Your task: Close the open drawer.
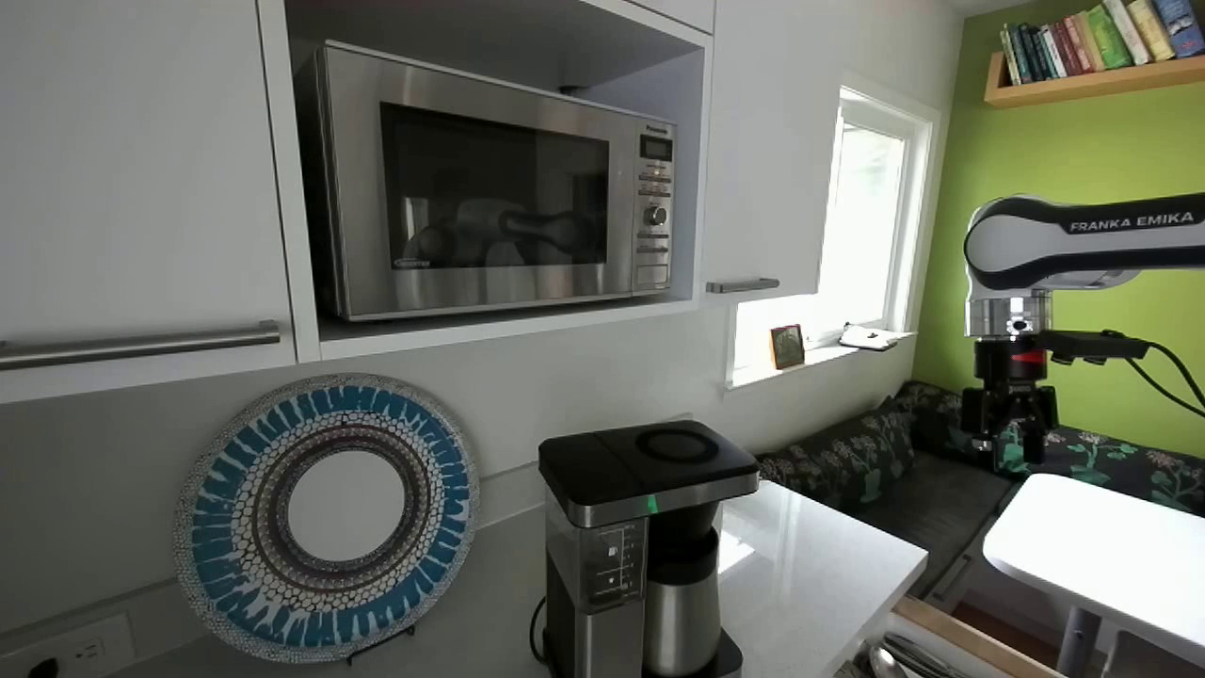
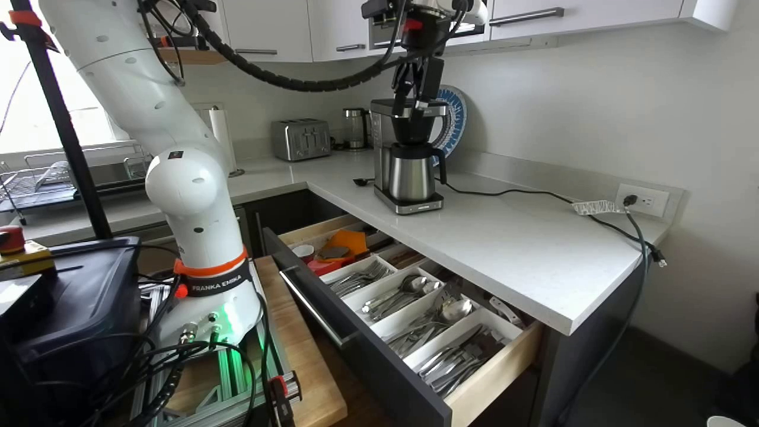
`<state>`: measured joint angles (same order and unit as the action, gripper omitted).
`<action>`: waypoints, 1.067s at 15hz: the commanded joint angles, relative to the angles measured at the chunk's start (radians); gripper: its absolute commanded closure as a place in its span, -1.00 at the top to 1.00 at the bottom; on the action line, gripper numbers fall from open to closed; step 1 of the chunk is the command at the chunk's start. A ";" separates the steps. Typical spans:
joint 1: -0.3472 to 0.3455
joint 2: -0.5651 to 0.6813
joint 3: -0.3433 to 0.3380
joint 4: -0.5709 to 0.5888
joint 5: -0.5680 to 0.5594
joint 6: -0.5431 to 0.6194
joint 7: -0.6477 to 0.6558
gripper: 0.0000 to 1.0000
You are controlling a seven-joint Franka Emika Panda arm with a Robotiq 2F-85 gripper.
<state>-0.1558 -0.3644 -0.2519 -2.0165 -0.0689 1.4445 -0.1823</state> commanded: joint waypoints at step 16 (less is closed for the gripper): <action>-0.042 -0.139 -0.092 -0.413 -0.174 0.288 -0.335 1.00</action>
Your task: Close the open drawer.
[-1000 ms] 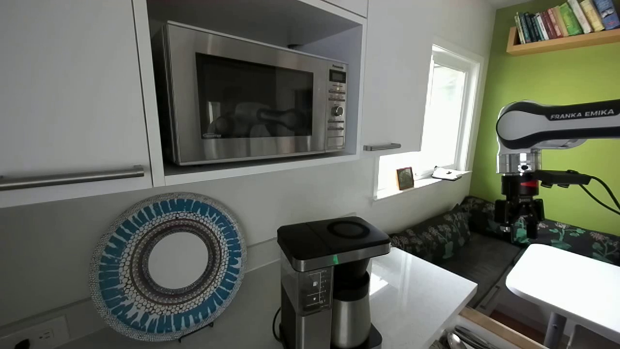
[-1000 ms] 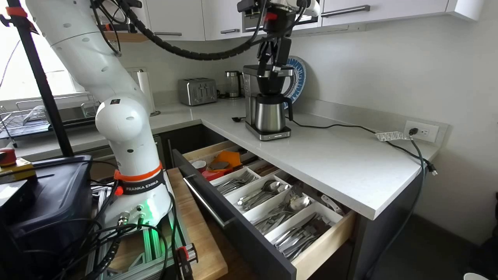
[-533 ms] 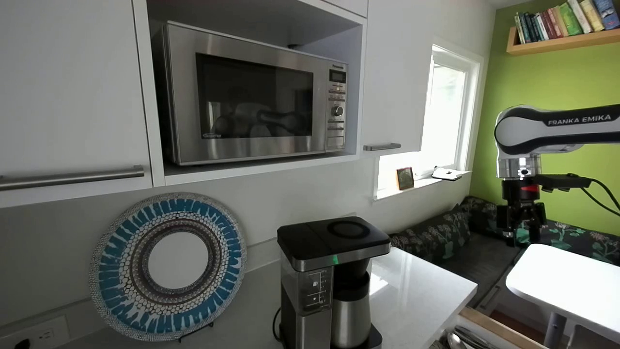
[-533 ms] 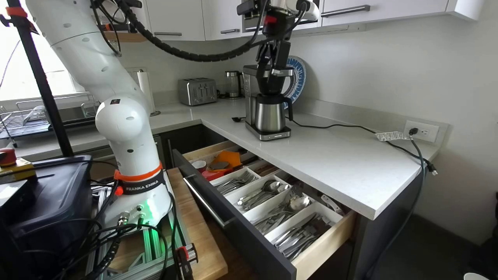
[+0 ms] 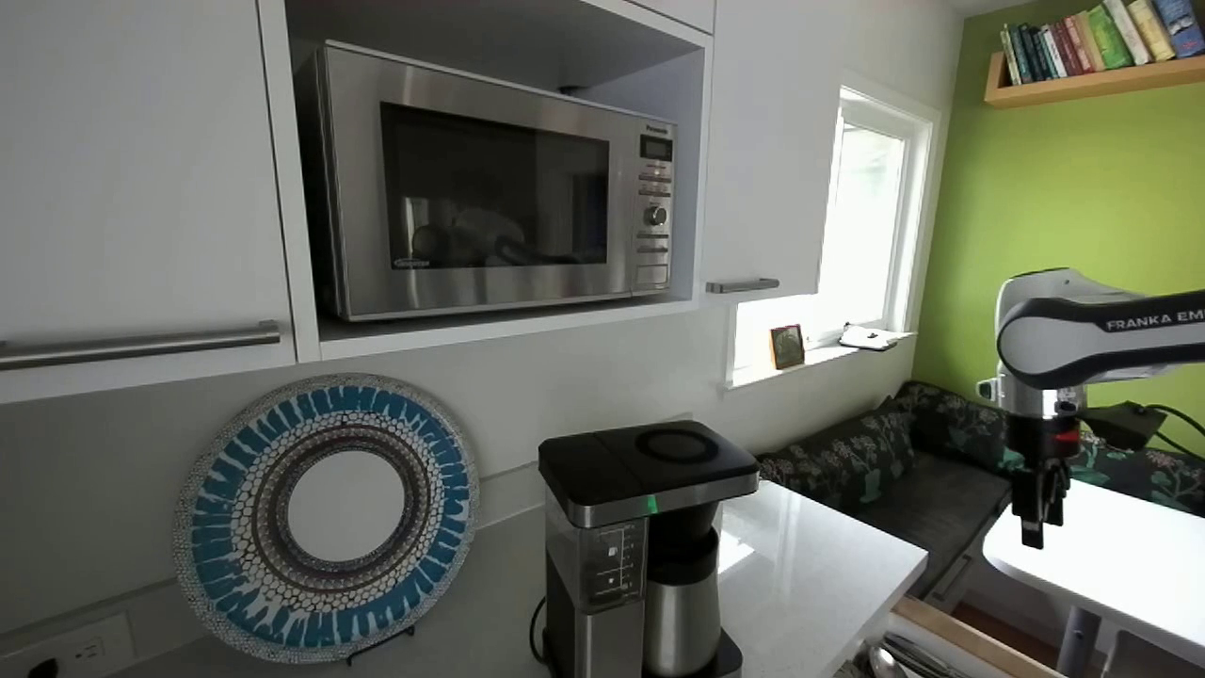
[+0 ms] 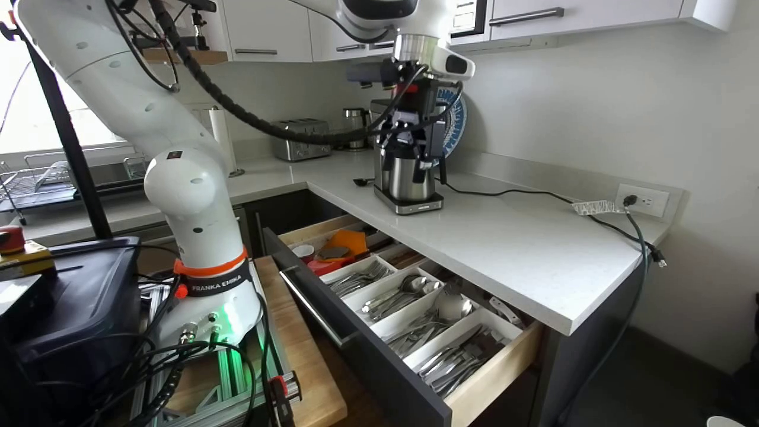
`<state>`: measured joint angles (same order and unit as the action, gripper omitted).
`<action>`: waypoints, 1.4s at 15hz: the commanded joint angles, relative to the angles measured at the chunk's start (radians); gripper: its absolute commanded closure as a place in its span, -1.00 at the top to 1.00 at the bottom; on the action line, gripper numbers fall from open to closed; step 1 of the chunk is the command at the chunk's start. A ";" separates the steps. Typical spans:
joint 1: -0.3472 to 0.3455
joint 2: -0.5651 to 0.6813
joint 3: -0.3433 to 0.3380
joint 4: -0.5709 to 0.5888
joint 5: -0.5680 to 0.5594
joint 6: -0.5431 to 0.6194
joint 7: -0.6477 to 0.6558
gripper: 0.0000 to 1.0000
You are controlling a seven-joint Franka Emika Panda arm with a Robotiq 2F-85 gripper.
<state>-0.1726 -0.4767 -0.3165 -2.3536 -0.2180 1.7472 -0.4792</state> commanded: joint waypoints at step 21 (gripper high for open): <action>-0.115 0.041 -0.087 -0.389 -0.229 0.379 -0.032 1.00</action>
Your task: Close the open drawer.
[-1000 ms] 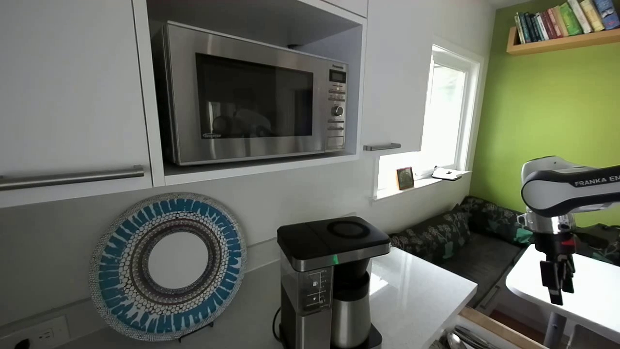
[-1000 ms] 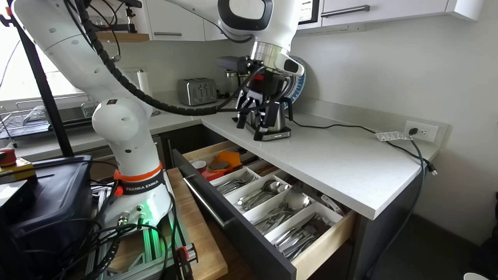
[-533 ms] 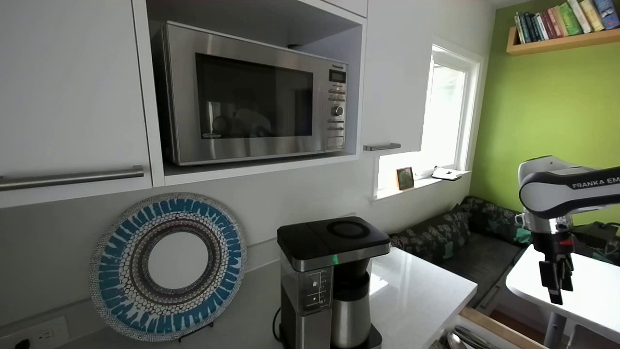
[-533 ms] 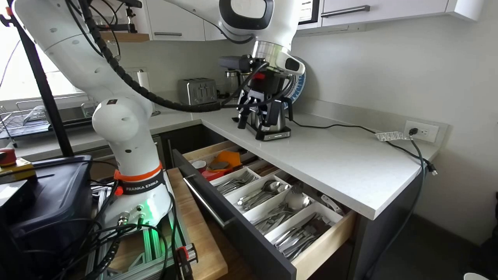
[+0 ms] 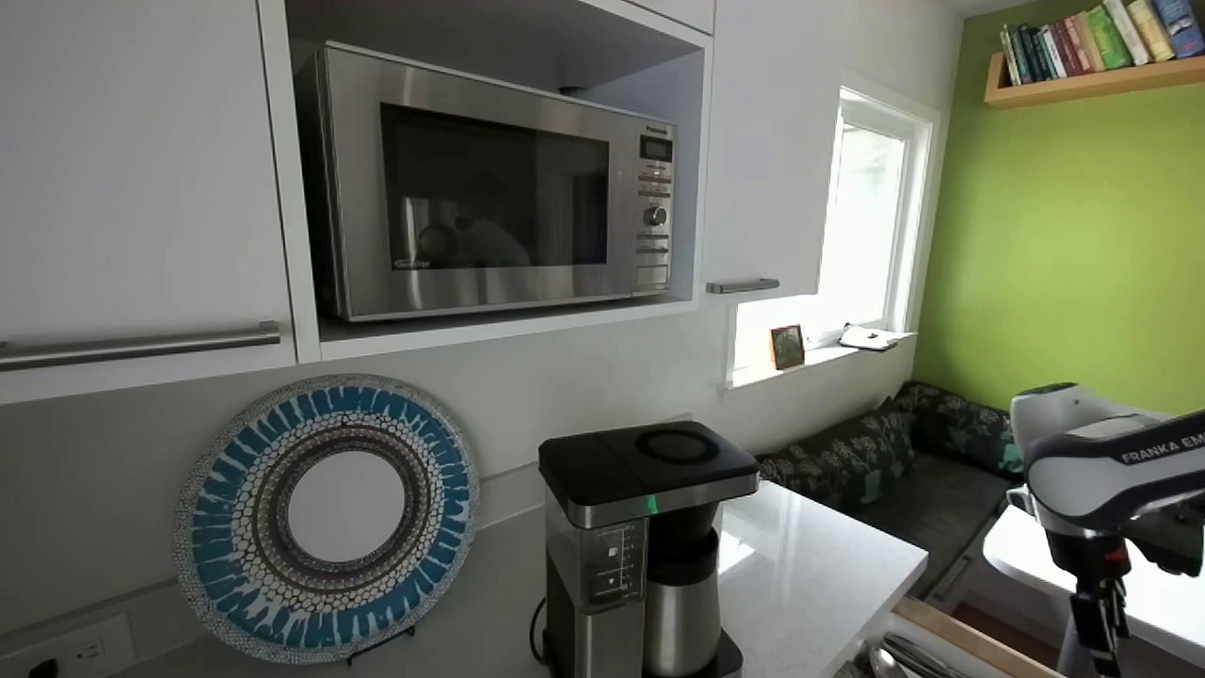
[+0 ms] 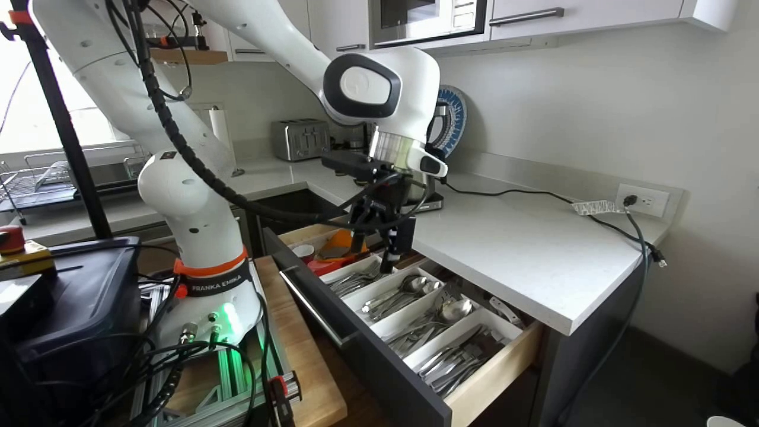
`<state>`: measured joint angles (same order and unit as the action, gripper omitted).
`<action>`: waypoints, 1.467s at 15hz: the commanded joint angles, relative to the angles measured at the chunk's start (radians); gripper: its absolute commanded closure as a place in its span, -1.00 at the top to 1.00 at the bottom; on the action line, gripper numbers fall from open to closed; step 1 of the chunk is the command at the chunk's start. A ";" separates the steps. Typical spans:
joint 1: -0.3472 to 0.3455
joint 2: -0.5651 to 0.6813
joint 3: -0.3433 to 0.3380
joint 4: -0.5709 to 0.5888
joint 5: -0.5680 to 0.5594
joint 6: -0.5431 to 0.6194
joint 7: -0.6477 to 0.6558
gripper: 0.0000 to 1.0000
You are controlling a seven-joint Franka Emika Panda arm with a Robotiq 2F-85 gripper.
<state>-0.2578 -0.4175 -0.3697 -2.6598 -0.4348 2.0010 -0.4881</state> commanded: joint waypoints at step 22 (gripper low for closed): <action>-0.112 0.056 -0.072 -0.091 0.042 0.208 -0.076 1.00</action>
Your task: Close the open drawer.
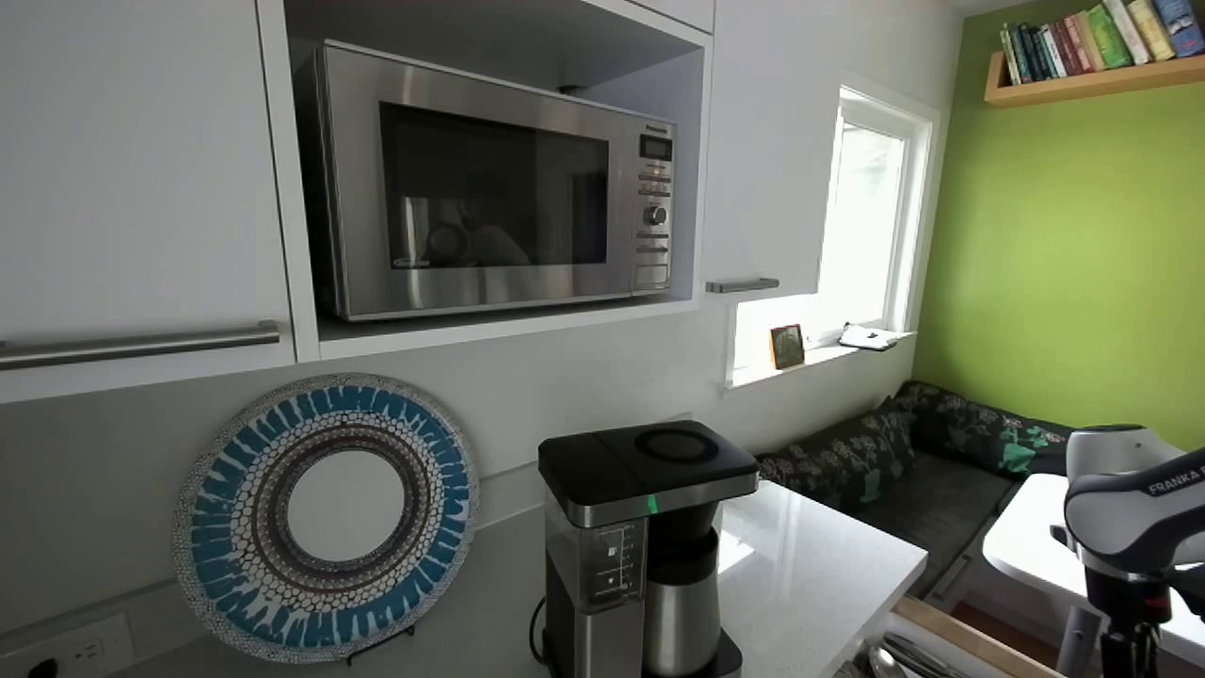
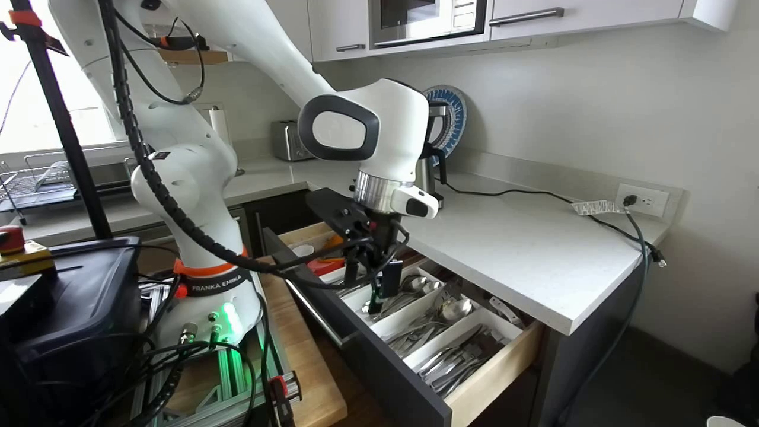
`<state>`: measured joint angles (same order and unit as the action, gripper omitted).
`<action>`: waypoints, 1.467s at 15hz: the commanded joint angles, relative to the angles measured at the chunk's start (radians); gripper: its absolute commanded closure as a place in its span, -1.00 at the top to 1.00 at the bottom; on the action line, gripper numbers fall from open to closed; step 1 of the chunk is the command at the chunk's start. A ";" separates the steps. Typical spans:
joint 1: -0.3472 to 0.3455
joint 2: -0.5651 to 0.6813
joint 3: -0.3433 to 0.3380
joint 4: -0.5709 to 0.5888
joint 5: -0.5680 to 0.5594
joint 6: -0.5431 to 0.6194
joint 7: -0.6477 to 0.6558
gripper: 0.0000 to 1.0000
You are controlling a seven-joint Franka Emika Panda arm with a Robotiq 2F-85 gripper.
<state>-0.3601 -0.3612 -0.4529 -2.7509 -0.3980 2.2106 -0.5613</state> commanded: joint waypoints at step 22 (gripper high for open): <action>0.018 0.310 0.020 -0.004 0.347 0.121 -0.235 1.00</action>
<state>-0.3338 -0.1051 -0.4216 -2.7550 -0.1179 2.3145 -0.7340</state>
